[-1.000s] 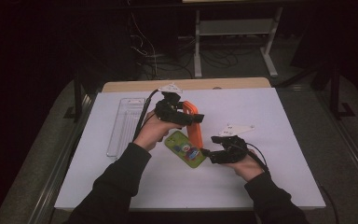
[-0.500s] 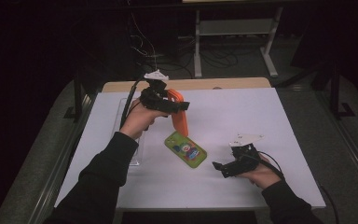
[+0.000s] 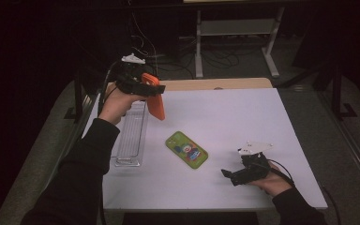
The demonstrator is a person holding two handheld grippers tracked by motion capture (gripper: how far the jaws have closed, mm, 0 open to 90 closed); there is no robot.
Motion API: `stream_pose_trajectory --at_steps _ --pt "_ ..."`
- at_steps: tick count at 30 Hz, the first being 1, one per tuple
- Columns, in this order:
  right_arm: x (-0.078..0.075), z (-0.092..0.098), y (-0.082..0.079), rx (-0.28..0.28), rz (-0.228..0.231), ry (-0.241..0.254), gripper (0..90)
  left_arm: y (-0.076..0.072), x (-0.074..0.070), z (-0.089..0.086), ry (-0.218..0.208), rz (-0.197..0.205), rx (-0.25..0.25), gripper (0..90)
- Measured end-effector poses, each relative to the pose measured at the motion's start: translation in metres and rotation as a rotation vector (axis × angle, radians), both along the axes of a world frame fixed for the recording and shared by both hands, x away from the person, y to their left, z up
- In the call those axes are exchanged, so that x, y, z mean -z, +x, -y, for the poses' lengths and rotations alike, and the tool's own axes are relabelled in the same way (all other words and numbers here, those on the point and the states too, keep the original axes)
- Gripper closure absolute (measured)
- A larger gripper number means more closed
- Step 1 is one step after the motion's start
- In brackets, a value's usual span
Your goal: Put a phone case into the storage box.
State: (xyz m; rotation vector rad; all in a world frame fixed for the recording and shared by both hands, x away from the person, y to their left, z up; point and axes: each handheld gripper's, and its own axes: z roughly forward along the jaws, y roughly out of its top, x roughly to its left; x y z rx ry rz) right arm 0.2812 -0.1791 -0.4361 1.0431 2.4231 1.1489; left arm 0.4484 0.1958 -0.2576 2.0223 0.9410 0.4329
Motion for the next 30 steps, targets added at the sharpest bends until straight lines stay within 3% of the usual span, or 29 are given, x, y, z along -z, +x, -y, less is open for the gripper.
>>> stream_pose_trajectory --at_steps 5,13,23,30 --pt "0.001 0.0 0.001 0.0 0.003 0.0 0.5 0.01 -0.006 -0.018 0.041 0.018 -0.077 14.6" --pt "-0.001 -0.001 0.0 0.004 0.001 0.0 0.5 0.028 0.002 -0.039 0.079 -0.008 -0.196 14.6" --pt "-0.002 -0.002 -0.001 -0.004 0.003 0.006 0.5 0.055 0.025 -0.047 0.124 -0.056 -0.385 14.5" --pt "-0.003 -0.001 -0.001 -0.015 0.016 0.005 0.5 0.069 0.046 -0.044 0.179 -0.084 -0.452 14.3"
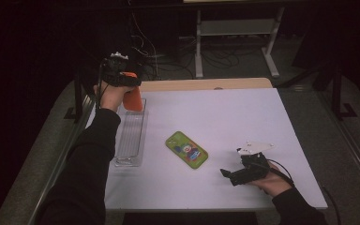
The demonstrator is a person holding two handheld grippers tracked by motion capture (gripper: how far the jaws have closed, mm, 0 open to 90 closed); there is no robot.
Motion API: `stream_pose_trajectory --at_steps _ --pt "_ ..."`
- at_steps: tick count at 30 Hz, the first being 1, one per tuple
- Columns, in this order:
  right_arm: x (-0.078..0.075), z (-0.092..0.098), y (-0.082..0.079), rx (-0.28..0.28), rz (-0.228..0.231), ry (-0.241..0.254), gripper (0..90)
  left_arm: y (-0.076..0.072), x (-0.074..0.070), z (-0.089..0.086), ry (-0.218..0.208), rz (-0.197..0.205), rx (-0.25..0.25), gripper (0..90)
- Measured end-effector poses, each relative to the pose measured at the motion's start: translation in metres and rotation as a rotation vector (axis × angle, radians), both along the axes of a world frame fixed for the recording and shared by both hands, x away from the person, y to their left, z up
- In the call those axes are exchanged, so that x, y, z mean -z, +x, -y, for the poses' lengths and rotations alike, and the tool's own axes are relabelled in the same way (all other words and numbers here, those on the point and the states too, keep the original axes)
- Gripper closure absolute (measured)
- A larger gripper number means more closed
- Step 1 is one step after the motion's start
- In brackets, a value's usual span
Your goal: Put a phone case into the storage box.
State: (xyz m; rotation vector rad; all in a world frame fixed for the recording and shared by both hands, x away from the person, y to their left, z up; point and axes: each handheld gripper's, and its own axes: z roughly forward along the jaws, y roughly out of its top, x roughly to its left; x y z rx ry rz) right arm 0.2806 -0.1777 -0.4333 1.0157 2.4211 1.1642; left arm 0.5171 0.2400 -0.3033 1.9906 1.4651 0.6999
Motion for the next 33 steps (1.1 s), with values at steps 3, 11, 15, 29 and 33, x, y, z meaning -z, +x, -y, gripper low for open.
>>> stream_pose_trajectory --at_steps 3,11,15,29,33 --pt "0.0 0.0 0.0 0.002 -0.003 0.006 0.5 0.003 0.008 0.002 0.0 -0.001 -0.02 14.3" --pt "-0.001 -0.002 -0.001 -0.008 -0.002 0.003 0.5 0.009 0.027 0.002 0.036 -0.016 -0.056 13.9" --pt "-0.001 -0.003 -0.001 -0.011 -0.003 0.005 0.5 0.01 0.032 0.003 0.05 -0.003 -0.077 13.8" --pt "0.0 -0.003 -0.001 -0.014 -0.002 0.001 0.5 0.011 0.047 0.007 0.04 0.002 -0.089 12.7" --pt "0.0 -0.003 -0.002 -0.015 -0.006 0.001 0.5 0.01 0.048 0.008 0.043 0.012 -0.082 12.2"
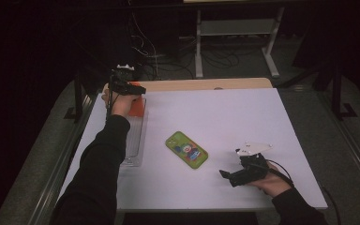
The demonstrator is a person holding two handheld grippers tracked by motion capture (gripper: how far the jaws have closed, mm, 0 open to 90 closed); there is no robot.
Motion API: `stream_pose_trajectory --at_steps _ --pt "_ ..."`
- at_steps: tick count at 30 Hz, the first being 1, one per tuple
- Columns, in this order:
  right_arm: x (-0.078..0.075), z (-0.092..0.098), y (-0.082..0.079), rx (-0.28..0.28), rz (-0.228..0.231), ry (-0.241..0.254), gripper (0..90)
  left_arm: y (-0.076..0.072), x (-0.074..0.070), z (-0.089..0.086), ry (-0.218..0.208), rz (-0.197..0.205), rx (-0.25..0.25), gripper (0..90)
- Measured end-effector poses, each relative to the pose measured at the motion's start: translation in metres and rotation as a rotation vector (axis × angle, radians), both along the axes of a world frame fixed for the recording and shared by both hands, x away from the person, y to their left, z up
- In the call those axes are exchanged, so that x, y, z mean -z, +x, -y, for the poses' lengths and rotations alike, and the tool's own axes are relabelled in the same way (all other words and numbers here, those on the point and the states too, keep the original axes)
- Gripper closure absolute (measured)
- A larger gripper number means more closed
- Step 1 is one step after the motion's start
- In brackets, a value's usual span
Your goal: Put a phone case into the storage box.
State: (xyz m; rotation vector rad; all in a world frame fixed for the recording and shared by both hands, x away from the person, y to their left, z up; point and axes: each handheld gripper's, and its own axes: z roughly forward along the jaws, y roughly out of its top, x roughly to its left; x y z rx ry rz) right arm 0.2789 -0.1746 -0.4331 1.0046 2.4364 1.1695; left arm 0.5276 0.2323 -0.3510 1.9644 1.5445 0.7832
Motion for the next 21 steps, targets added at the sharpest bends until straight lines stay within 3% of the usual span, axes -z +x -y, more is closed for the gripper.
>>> stream_pose_trajectory --at_steps 12,21 --pt "0.0 0.0 0.0 0.002 0.001 -0.002 0.5 -0.001 -0.003 -0.003 -0.032 0.013 0.003 2.9" --pt "0.0 -0.001 0.0 0.008 0.001 0.004 0.5 -0.013 -0.018 -0.013 -0.055 0.004 0.056 1.2"
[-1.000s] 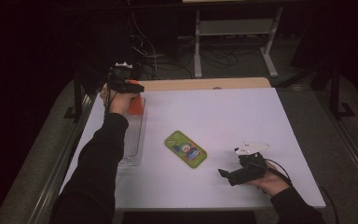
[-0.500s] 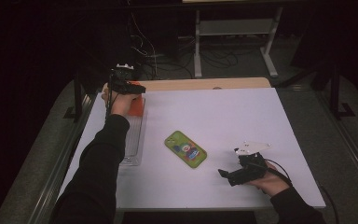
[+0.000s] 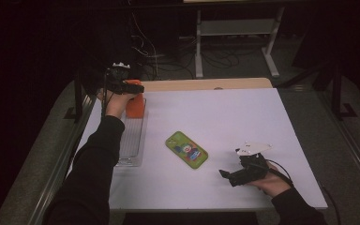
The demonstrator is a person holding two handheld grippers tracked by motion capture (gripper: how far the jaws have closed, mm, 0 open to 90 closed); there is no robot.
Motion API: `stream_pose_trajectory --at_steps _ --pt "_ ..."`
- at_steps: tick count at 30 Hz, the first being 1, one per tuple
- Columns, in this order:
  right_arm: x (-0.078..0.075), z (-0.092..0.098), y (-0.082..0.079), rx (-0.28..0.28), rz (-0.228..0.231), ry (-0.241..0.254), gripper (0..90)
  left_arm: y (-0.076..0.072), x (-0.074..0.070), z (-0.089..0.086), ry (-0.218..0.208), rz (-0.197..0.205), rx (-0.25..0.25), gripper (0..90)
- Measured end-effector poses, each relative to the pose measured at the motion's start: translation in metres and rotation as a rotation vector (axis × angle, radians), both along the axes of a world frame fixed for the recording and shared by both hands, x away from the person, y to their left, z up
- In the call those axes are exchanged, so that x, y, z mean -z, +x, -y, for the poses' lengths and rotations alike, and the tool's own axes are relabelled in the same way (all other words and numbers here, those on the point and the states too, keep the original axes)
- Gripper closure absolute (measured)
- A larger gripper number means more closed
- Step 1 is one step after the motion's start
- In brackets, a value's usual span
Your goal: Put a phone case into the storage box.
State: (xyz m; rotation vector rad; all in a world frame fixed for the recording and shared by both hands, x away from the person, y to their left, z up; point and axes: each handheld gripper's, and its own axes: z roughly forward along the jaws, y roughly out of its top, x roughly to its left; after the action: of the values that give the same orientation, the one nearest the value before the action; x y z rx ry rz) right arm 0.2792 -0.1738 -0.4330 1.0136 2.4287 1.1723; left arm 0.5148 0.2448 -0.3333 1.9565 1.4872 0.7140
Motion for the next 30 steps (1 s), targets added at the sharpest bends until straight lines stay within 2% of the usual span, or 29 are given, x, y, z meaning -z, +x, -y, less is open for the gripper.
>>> stream_pose_trajectory --at_steps 3,6,10,14,19,27,30 --pt "0.0 0.0 0.001 0.004 0.001 -0.002 0.5 -0.009 -0.008 -0.003 -0.025 -0.005 0.019 1.2" --pt "-0.001 0.0 0.003 0.011 -0.001 -0.002 0.5 -0.021 -0.015 -0.003 -0.046 0.003 0.064 1.2" --pt "-0.001 0.0 0.003 0.017 -0.002 -0.005 0.5 -0.038 -0.023 0.001 -0.082 0.013 0.148 1.2" --pt "-0.001 0.0 0.003 0.02 -0.003 0.003 0.5 -0.056 -0.028 0.011 -0.104 0.0 0.251 1.3" --pt "-0.001 0.002 0.003 0.018 0.0 0.0 0.5 -0.081 -0.027 0.026 -0.13 -0.004 0.353 1.3" --pt "-0.002 0.001 0.003 0.015 0.004 -0.005 0.5 -0.111 -0.017 0.047 -0.156 0.011 0.466 1.3" --pt "-0.002 -0.001 0.003 0.023 0.002 -0.004 0.5 -0.12 -0.013 0.055 -0.163 0.003 0.494 1.2"
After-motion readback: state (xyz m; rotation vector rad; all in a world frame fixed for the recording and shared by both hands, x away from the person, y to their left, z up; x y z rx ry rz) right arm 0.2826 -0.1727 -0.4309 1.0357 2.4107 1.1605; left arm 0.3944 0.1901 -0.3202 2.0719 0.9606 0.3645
